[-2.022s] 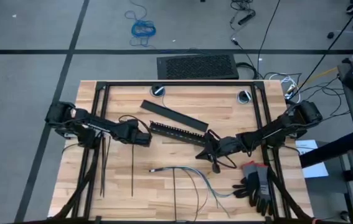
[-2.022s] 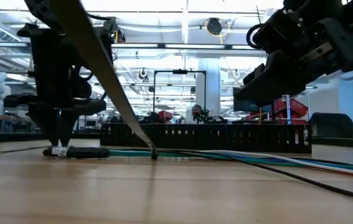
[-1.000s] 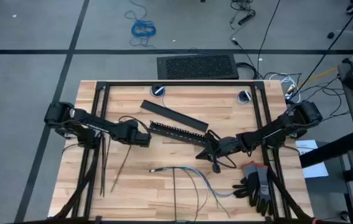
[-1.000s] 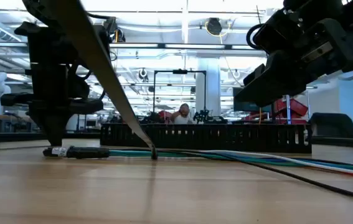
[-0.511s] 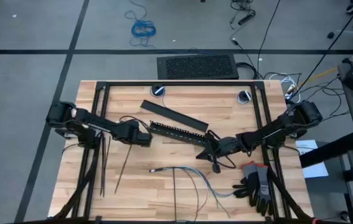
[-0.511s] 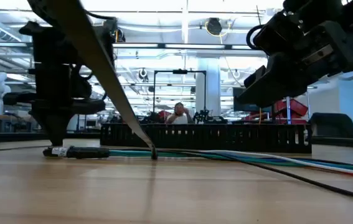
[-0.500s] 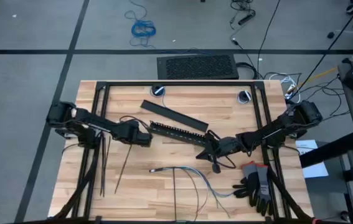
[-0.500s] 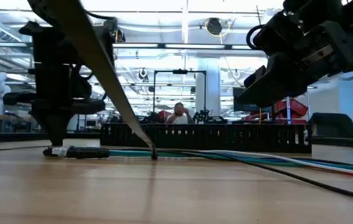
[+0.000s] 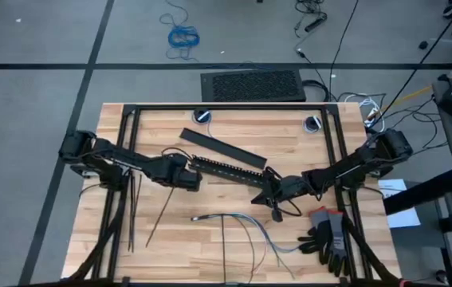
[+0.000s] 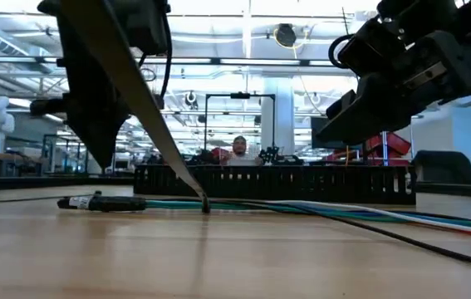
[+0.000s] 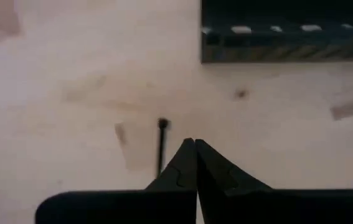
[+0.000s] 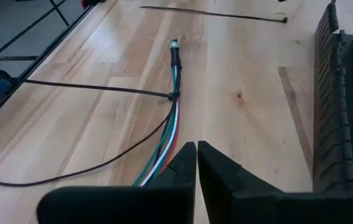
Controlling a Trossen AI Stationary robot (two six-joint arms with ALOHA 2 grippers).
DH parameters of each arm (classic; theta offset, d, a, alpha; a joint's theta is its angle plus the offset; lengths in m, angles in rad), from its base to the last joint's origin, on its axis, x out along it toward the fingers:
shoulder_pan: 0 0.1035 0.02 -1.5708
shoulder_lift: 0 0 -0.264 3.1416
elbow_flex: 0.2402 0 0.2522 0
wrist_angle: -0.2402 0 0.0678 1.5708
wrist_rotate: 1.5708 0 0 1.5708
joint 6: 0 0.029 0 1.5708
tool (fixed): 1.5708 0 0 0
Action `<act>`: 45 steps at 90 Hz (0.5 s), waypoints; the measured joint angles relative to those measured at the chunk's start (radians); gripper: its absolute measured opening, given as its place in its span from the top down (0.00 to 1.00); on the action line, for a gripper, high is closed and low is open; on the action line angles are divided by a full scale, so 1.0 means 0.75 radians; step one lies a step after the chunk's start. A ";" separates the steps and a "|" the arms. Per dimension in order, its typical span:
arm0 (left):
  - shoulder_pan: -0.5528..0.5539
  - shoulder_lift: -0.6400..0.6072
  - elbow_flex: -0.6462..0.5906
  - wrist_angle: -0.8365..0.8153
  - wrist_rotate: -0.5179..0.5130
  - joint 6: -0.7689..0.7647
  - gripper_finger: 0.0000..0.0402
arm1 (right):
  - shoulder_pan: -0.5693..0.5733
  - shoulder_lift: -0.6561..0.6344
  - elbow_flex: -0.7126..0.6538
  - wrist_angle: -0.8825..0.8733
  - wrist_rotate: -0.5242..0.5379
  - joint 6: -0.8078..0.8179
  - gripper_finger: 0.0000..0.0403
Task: Ziptie cables
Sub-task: Wrap the cable wires with the black zip tie
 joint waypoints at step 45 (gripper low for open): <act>0.106 -0.001 -0.099 0.086 0.053 0.153 0.63 | 0.000 0.000 0.000 0.003 0.000 0.000 0.98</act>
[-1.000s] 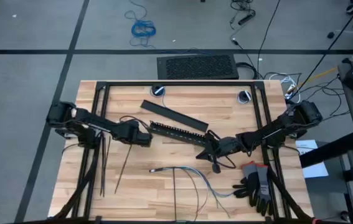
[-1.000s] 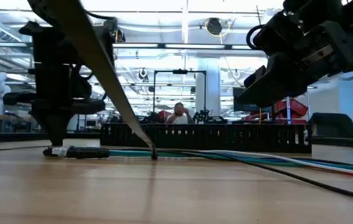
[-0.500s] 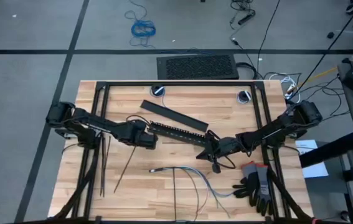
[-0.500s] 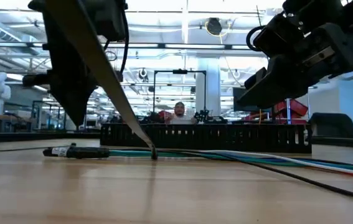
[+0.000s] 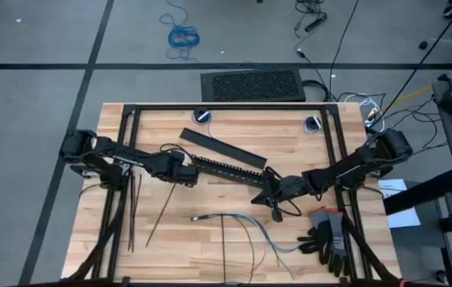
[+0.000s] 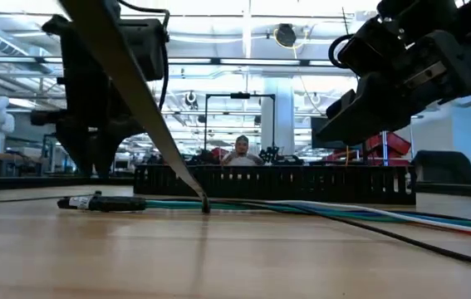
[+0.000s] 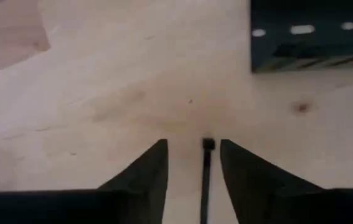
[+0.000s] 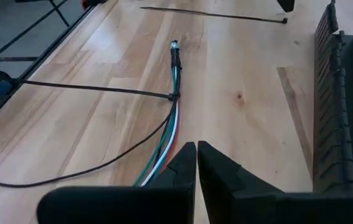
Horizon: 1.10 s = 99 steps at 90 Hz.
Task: Ziptie cables
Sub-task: Wrap the cable wires with the black zip tie
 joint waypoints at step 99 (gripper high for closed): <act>0.015 0.077 -0.087 0.181 0.039 0.027 0.78 | 0.000 0.000 0.000 -0.017 0.000 -0.001 0.98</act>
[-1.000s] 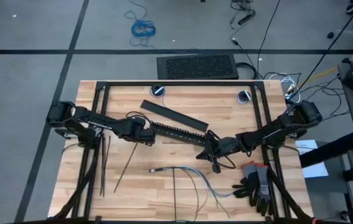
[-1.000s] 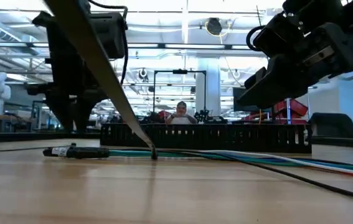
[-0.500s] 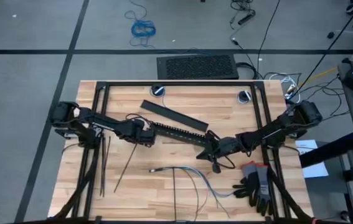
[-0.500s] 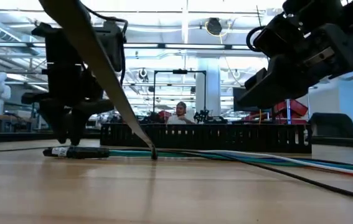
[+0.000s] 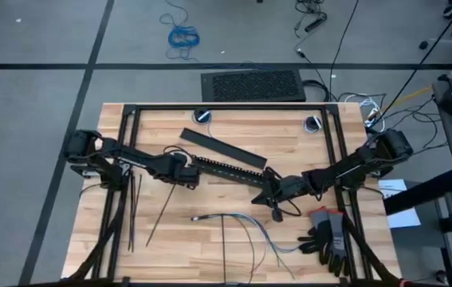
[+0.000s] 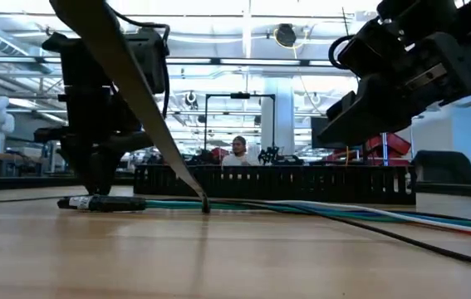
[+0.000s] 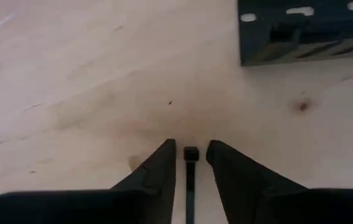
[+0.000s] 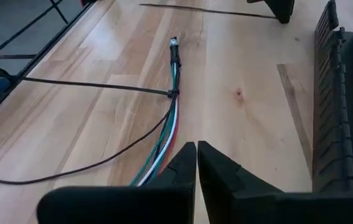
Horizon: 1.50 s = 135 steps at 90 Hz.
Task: Ziptie cables
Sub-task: Wrap the cable wires with the black zip tie
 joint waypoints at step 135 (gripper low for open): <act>-0.011 -0.025 0.045 -0.058 -0.062 0.000 0.98 | 0.000 0.000 0.000 -0.021 0.000 0.004 0.98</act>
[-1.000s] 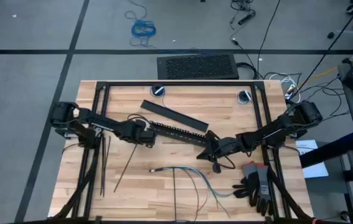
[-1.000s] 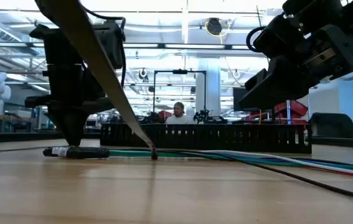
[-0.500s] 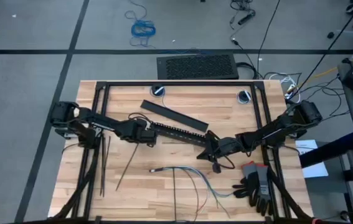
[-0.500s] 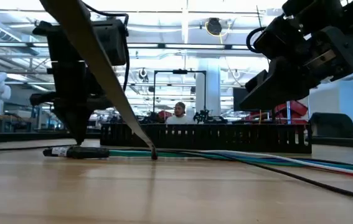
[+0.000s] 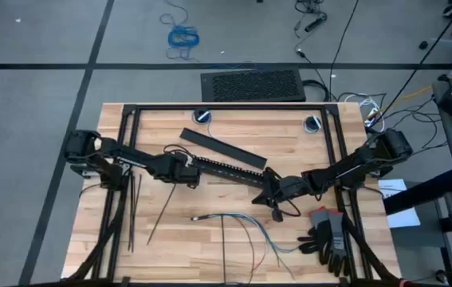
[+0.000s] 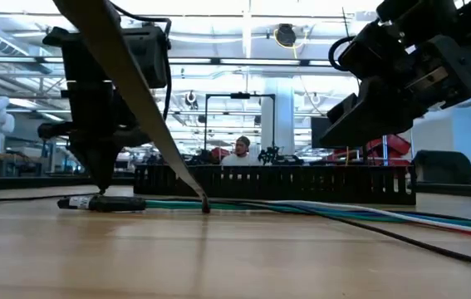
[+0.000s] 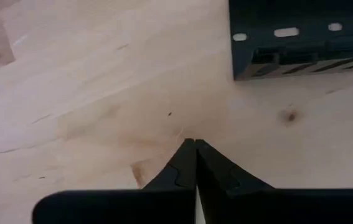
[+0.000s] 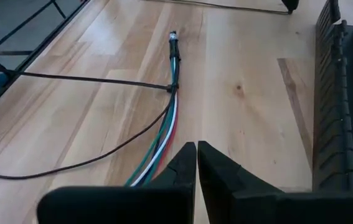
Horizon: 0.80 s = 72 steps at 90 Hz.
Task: Ziptie cables
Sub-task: Wrap the cable wires with the black zip tie
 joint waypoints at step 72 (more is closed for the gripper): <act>0.004 0.009 -0.015 0.039 0.020 0.029 0.70 | 0.000 0.000 0.000 -0.003 0.000 0.003 0.98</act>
